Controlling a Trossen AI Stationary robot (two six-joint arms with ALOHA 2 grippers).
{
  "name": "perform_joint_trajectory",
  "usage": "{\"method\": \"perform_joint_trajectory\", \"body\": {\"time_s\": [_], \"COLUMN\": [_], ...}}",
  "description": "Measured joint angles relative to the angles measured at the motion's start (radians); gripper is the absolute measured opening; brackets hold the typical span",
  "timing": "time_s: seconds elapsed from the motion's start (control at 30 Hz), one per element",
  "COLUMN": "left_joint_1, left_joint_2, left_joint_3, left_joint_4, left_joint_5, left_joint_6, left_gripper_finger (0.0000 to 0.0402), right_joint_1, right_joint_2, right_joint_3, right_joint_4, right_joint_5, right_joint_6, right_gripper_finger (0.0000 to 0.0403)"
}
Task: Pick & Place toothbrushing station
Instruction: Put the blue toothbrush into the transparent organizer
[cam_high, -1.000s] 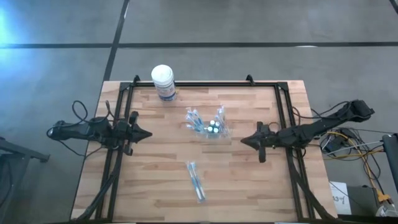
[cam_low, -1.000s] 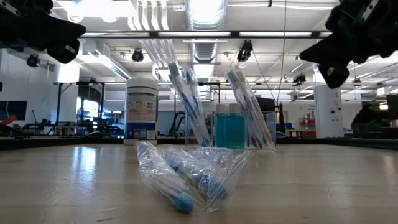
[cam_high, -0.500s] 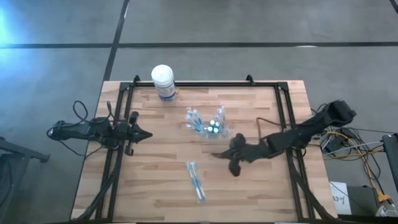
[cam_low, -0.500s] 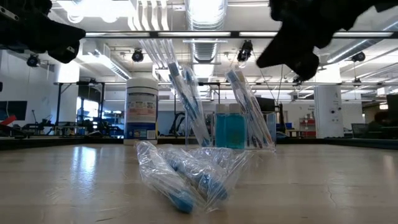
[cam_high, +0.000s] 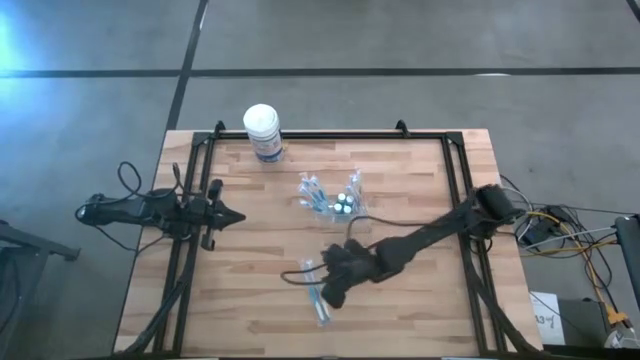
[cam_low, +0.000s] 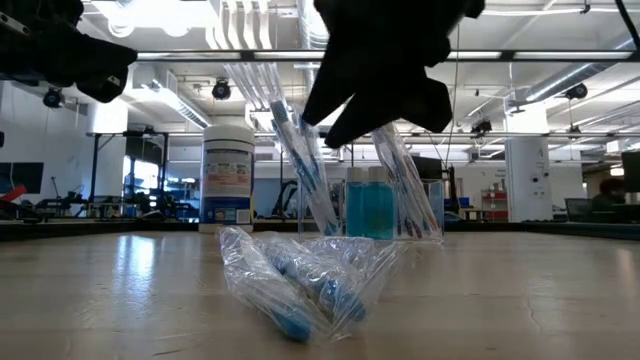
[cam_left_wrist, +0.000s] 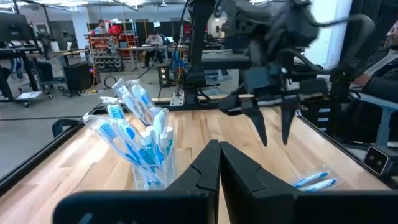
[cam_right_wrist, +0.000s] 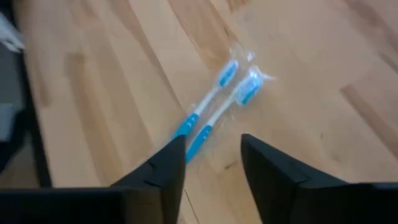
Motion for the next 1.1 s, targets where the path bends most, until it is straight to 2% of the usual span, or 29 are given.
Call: {"method": "perform_joint_trajectory", "body": {"time_s": [0.23, 0.6, 0.83, 1.1], "left_joint_1": [0.000, 0.000, 0.000, 0.000], "left_joint_2": [0.001, 0.002, 0.002, 0.002], "left_joint_3": [0.000, -0.002, -0.002, -0.002], "left_joint_4": [-0.017, -0.018, -0.018, -0.018], "left_joint_5": [0.002, 0.008, 0.012, 0.012], "left_joint_6": [-0.003, -0.005, -0.020, -0.031], "left_gripper_finger": [0.0014, 0.0014, 0.0014, 0.0014], "right_joint_1": [-0.001, -0.008, -0.022, -0.023], "right_joint_2": [0.210, 0.447, 0.542, 0.546], "right_joint_3": [0.279, 0.608, 0.712, 0.737], "right_joint_4": [-0.258, -0.553, -0.607, -0.733], "right_joint_5": [-0.032, 0.003, -0.033, 0.019], "right_joint_6": [0.112, 0.154, 0.122, 0.091], "right_gripper_finger": [0.0204, 0.0215, 0.0215, 0.0215]}}
